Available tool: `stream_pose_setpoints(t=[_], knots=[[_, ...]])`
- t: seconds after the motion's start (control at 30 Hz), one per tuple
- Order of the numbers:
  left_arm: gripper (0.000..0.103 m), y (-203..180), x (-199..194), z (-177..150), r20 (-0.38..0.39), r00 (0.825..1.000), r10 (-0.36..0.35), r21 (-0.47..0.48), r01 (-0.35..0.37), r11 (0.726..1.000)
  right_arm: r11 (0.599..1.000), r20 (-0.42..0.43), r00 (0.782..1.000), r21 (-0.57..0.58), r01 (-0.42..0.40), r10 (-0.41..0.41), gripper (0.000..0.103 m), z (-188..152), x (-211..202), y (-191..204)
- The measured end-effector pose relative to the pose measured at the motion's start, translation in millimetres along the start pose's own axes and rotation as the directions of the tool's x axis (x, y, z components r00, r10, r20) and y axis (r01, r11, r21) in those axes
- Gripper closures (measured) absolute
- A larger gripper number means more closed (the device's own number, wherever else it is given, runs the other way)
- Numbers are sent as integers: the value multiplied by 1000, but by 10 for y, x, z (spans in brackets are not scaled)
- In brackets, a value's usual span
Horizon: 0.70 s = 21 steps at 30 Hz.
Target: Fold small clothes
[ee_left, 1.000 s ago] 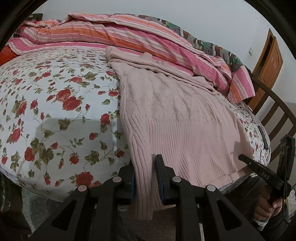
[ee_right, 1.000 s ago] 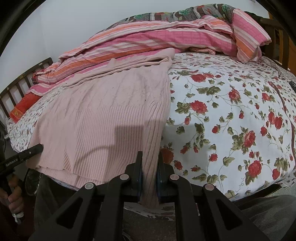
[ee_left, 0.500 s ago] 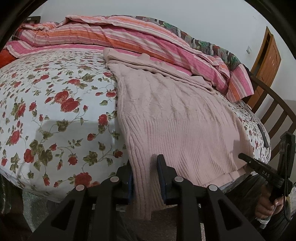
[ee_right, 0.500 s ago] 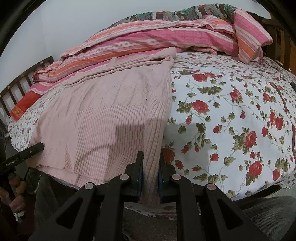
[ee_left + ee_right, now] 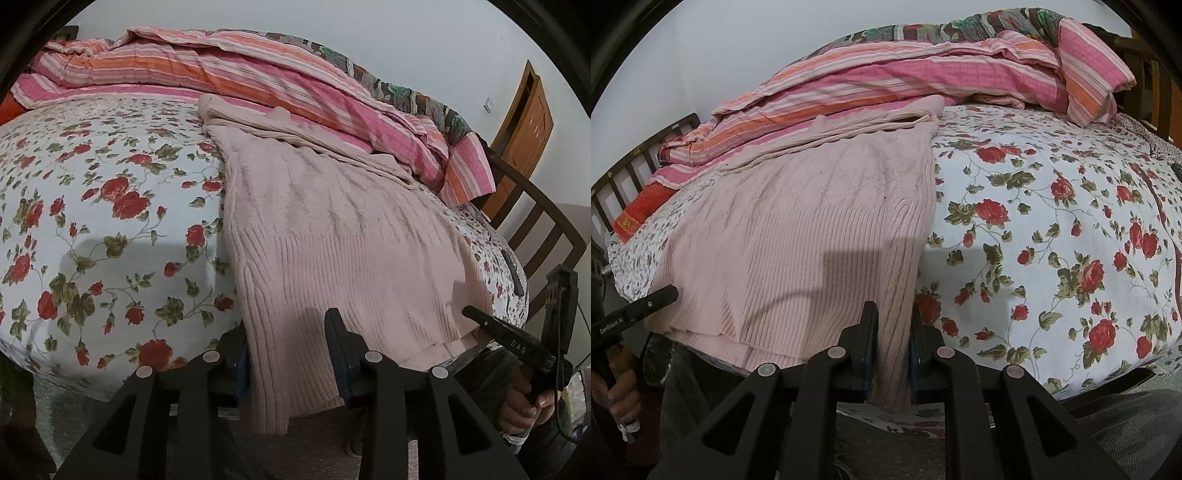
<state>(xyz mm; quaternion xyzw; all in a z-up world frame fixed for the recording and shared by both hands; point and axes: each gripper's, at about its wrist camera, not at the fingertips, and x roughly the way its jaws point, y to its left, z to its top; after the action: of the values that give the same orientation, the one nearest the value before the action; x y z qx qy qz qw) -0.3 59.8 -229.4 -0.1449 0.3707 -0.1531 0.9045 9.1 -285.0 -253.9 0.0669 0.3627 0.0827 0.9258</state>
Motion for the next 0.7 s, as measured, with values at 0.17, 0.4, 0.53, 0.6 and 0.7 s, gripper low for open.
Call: stream_pose_setpoints(t=[0.17, 0.4, 0.53, 0.6, 0.7], knots=[[66, -13, -4, -5, -3, 1000, 0, 8, 0, 1000, 1000, 2, 1000, -7, 1, -1, 87, -3, -9, 4], [65, -17, -3, 2, -4, 1000, 2, 11, -2, 1000, 1000, 2, 1000, -6, 1, -1, 86, -4, -9, 9], [65, -21, 0, 12, -3, 1000, 0, 10, 0, 1000, 1000, 2, 1000, -7, 1, -1, 86, -5, -11, 7], [65, -22, 0, 10, -3, 1000, 1, 12, 0, 1000, 1000, 2, 1000, -7, 1, -1, 86, -5, -11, 8], [65, -29, -2, 14, -3, 1000, 0, 12, 0, 1000, 1000, 2, 1000, -7, 1, -1, 86, -5, -12, 8]])
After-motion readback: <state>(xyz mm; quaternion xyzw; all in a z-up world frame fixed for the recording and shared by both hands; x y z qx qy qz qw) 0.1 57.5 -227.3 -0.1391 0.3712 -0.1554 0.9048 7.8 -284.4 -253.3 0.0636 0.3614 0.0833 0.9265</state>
